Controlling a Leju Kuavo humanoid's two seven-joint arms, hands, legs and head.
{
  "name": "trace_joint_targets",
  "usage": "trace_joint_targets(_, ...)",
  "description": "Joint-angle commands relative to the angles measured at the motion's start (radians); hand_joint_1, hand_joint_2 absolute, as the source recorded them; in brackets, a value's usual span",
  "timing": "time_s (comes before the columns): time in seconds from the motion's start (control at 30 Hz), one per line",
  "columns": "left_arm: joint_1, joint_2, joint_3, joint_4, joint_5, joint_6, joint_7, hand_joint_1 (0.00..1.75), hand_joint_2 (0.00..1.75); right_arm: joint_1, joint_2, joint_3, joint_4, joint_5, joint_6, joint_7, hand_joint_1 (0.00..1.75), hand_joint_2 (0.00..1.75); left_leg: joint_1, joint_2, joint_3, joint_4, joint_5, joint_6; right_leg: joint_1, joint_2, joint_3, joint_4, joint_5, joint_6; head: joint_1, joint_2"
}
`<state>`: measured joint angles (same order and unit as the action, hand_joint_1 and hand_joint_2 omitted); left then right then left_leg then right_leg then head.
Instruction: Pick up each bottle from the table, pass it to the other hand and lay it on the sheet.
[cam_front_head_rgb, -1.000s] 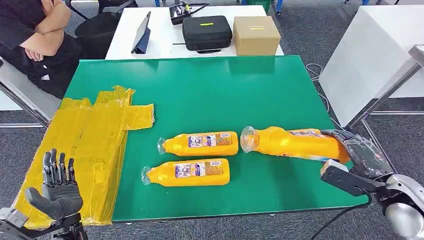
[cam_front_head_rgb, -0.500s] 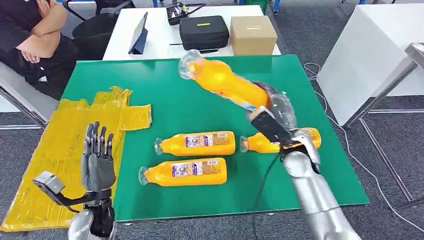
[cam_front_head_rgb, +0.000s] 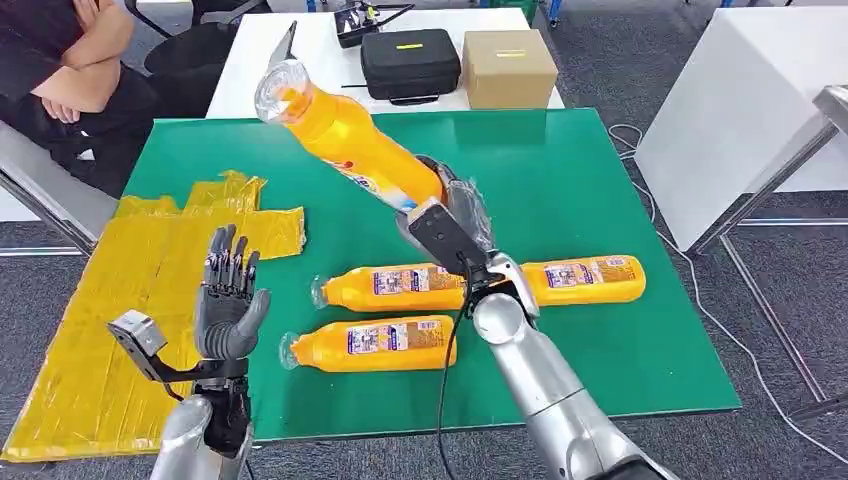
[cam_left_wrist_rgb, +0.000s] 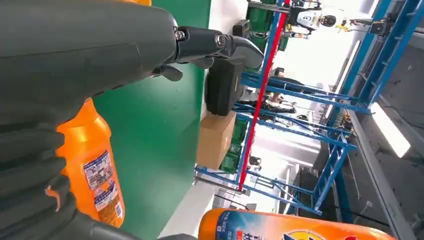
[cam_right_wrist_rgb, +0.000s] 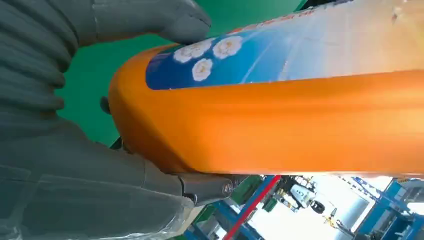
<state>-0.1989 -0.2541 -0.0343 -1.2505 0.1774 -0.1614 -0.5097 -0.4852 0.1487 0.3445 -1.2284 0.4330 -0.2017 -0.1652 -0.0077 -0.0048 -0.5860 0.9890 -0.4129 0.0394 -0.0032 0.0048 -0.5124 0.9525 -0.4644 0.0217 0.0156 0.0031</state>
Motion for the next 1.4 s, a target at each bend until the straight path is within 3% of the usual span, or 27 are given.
trace_joint_targets(0.03, -0.073, 0.012, -0.036, 0.053, 0.007, 0.003, 0.041, 0.0, 1.75, -0.035, 0.051, 0.11, 0.075, 0.019, -0.032, 0.037, 1.75, 1.75, 0.0, 0.0, 0.001, 0.001, -0.001, -0.003, 0.0, 0.0, 0.001, 0.0, -0.001, -0.001, 0.0, 0.0)
trace_joint_targets(0.13, -0.1, 0.022, -0.02, 0.057, 0.016, 0.024, 0.05, 0.0, 1.75, -0.081, 0.118, 0.205, 0.247, 0.078, -0.045, 0.071, 1.75, 1.75, 0.0, 0.003, 0.002, 0.0, -0.001, -0.003, 0.0, 0.002, 0.001, 0.0, 0.0, -0.001, 0.0, 0.0)
trace_joint_targets(0.23, -0.084, 0.04, 0.007, 0.018, 0.03, 0.029, 0.048, 0.0, 1.75, -0.053, 0.158, 0.281, 0.31, 0.133, -0.015, 0.09, 1.75, 1.75, 0.001, 0.005, 0.004, -0.001, -0.001, -0.003, 0.001, 0.005, 0.002, -0.001, 0.0, -0.001, 0.0, 0.0)
trace_joint_targets(0.4, -0.072, 0.048, 0.018, -0.03, 0.043, 0.024, 0.059, 0.0, 1.75, -0.059, 0.184, 0.332, 0.351, 0.179, 0.013, 0.128, 1.75, 1.75, 0.002, 0.004, 0.004, -0.001, -0.002, -0.004, 0.002, 0.003, 0.003, -0.001, -0.001, -0.001, 0.0, 0.0)
trace_joint_targets(0.63, -0.051, 0.048, 0.019, -0.076, 0.058, 0.007, 0.084, 0.0, 1.75, -0.045, 0.2, 0.502, 0.485, 0.232, 0.038, 0.208, 1.75, 1.75, 0.003, 0.003, 0.002, -0.002, -0.001, -0.003, 0.002, 0.003, 0.002, -0.002, -0.001, -0.001, 0.0, 0.0)
trace_joint_targets(1.13, -0.063, 0.04, 0.007, -0.057, 0.056, 0.008, 0.085, 0.0, 1.75, -0.048, 0.2, 0.503, 0.504, 0.238, 0.034, 0.208, 1.75, 1.75, 0.002, -0.002, -0.001, -0.001, 0.0, -0.002, 0.001, -0.002, 0.0, -0.001, -0.001, -0.001, 0.0, 0.0)
trace_joint_targets(1.4, -0.117, 0.041, -0.023, 0.005, 0.074, -0.015, 0.081, 0.0, 1.75, -0.056, 0.2, 0.452, 0.506, 0.313, 0.036, 0.234, 1.75, 1.75, 0.002, -0.004, -0.001, 0.0, 0.0, -0.002, 0.001, -0.005, -0.001, -0.001, -0.001, -0.001, 0.0, 0.0)
